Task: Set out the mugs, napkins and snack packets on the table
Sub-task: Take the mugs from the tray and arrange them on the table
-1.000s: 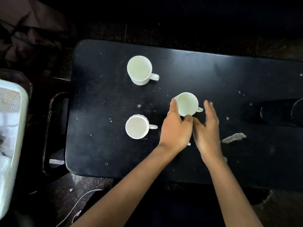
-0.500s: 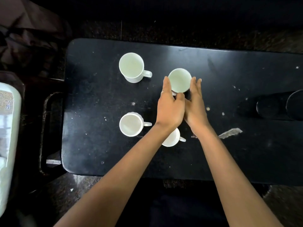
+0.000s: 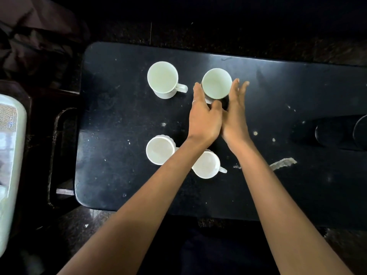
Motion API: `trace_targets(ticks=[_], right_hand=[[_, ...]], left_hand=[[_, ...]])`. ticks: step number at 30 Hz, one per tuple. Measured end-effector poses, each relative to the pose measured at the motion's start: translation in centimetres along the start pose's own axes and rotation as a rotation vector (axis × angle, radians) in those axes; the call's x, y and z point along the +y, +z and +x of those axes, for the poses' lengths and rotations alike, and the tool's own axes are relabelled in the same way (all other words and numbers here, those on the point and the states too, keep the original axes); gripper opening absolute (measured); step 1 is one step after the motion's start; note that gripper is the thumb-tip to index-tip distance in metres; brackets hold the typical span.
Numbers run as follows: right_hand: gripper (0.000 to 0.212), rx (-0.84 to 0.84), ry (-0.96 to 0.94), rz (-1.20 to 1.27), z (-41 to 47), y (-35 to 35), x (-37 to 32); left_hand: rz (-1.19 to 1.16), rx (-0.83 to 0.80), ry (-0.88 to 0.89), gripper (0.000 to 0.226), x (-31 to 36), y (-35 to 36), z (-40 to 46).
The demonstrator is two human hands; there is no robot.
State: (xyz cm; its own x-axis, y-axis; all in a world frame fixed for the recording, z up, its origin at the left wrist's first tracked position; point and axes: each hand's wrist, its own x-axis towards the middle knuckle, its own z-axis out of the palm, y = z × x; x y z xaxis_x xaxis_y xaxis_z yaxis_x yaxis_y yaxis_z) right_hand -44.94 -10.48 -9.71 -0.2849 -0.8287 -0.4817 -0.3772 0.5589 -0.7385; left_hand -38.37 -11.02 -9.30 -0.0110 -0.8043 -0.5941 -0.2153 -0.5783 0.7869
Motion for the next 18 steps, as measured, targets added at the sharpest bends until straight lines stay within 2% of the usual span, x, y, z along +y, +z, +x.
trace_targets(ticks=[4,8,14,18], right_hand=[[0.072,0.143,0.031,0.032,-1.8,-0.2,-0.1],[0.061,0.151,0.048,0.113,-4.7,0.0,-0.2],[0.056,-0.031,0.021,0.150,-10.0,2.6,-0.7],[0.054,-0.184,0.035,0.136,-12.7,4.7,-0.6]], left_hand=[[-0.044,0.033,0.011,0.066,-0.4,-0.5,-1.5],[-0.145,0.136,0.070,0.054,-1.7,-1.6,-4.9],[-0.088,0.326,0.148,0.050,-4.5,-4.8,-9.5],[0.030,0.435,0.100,0.053,-6.5,-6.8,-10.7]])
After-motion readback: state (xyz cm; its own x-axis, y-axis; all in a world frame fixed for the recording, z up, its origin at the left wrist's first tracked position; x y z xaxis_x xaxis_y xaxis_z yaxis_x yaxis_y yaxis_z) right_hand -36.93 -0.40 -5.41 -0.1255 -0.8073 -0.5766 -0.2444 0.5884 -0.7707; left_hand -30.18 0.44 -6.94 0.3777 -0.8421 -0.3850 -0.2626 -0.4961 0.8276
